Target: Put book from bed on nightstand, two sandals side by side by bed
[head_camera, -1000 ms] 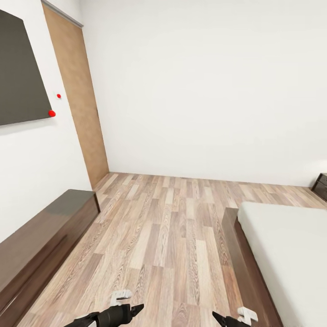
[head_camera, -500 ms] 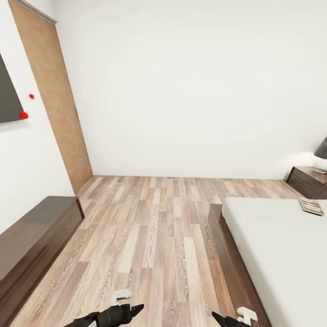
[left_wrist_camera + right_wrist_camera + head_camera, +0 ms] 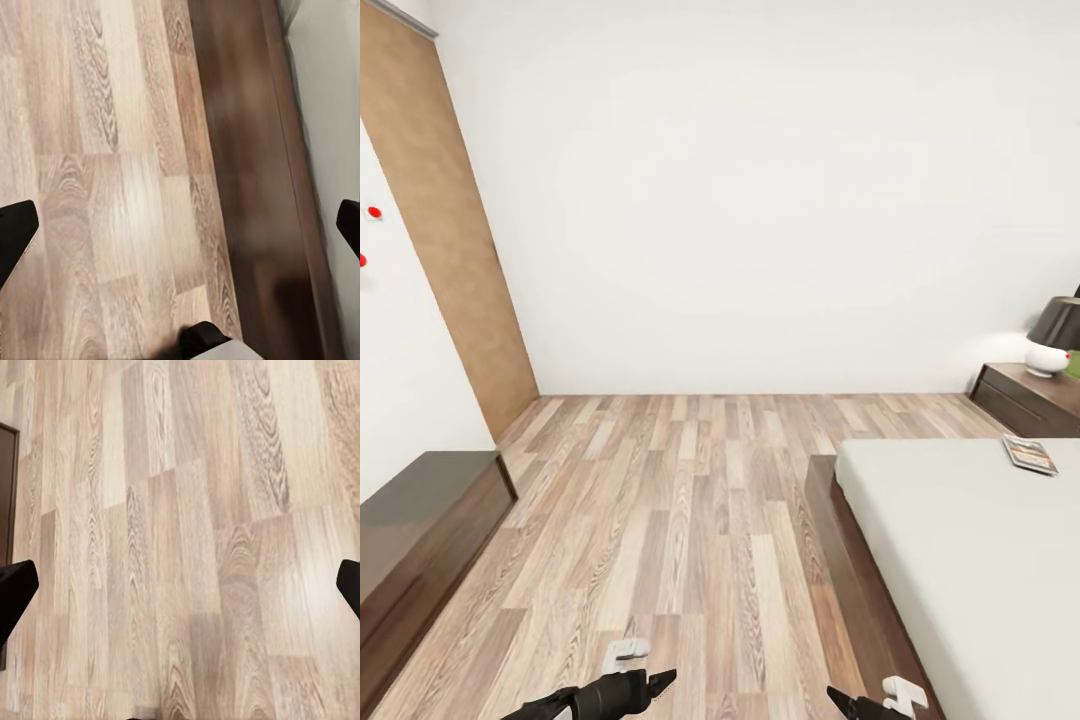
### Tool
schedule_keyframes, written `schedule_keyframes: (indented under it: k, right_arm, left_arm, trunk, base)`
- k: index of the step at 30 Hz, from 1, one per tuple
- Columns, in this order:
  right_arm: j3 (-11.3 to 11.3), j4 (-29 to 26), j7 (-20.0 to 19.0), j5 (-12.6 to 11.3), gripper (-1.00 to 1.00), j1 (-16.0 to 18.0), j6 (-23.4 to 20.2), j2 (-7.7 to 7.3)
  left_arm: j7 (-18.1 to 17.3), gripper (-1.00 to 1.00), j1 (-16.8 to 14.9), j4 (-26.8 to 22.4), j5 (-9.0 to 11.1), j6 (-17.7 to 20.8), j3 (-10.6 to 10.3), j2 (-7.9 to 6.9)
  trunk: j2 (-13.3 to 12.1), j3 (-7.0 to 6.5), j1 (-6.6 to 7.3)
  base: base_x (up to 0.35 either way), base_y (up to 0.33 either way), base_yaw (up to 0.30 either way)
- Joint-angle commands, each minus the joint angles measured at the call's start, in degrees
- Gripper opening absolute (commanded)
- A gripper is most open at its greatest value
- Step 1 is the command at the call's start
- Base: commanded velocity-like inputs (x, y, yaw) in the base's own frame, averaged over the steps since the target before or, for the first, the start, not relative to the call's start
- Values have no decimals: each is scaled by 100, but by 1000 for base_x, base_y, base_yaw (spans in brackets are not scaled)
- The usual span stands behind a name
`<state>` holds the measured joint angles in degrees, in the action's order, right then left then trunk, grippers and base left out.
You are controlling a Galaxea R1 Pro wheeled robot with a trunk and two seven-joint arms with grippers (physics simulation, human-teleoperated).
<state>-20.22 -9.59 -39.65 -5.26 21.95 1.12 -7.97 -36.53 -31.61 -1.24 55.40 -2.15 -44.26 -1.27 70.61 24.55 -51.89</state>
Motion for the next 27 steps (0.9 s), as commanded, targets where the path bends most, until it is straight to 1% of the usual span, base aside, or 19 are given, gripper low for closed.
schedule_keyframes:
  k: [1,27]
  right_arm:
    - [26,10,-16,-54,100,4,11,-3]
    - [18,10,-14,-63,100,6,11,-3]
  left_arm:
    - [-12,100,-3,1,32,-22,-48,-2]
    - [-12,100,-3,1,32,-31,-48,0]
  trunk:
    - [3,6,-3]
    - [3,6,-3]
  base:
    - [329,0,-2]
    - [331,0,0]
